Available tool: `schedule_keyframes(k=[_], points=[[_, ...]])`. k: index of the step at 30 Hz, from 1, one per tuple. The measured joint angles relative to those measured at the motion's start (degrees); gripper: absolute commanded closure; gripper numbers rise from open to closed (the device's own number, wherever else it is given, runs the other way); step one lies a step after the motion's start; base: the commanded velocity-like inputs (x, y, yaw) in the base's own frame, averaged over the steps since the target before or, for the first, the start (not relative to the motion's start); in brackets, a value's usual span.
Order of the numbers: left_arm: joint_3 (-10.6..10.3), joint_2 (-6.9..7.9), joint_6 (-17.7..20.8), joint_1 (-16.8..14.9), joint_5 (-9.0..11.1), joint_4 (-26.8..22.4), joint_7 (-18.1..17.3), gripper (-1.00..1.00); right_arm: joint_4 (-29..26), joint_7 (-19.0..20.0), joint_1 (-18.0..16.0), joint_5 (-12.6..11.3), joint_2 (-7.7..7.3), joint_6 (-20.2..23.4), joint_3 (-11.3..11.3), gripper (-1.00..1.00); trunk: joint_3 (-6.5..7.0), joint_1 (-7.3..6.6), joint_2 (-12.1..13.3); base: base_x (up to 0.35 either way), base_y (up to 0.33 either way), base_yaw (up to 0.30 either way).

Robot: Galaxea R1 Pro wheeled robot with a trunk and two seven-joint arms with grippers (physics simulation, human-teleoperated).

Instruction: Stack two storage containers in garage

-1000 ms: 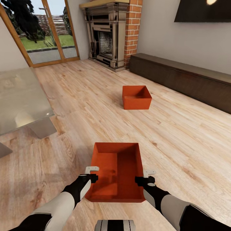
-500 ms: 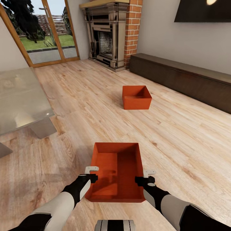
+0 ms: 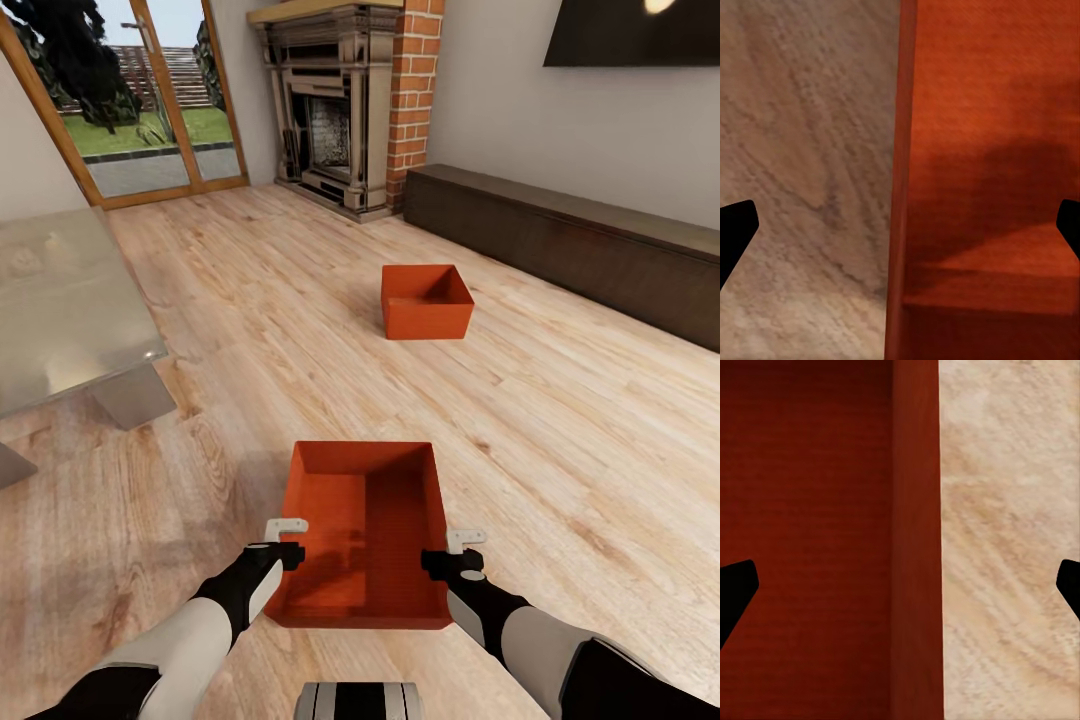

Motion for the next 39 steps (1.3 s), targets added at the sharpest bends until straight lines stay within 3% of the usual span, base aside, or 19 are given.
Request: schedule_keyframes(k=[9, 13, 18, 39], points=[[0.0, 0.0, 0.0, 0.0, -0.1, -0.1, 0.2, -1.0, 0.0, 0.0, 0.0, 0.0, 0.0, 0.0, 0.0, -1.0, 0.0, 0.0, 0.0, 0.0, 0.0, 0.0], [0.0, -0.07, 0.0, 0.0, 0.0, -0.2, 3.5, -1.0, 0.0, 0.0, 0.0, 0.0, 0.0, 0.0, -0.1, -1.0, 0.0, 0.0, 0.0, 0.0, 0.0, 0.0], [0.0, -0.09, 0.0, 0.0, 0.0, -0.2, 4.5, -1.0, 0.0, 0.0, 0.0, 0.0, 0.0, 0.0, -0.1, -1.0, 0.0, 0.0, 0.0, 0.0, 0.0, 0.0], [0.0, 0.0, 0.5, 0.0, 0.2, 0.1, 3.9, -1.0, 0.0, 0.0, 0.0, 0.0, 0.0, 2.3, 0.0, -1.0, 0.0, 0.0, 0.0, 0.0, 0.0, 0.0]])
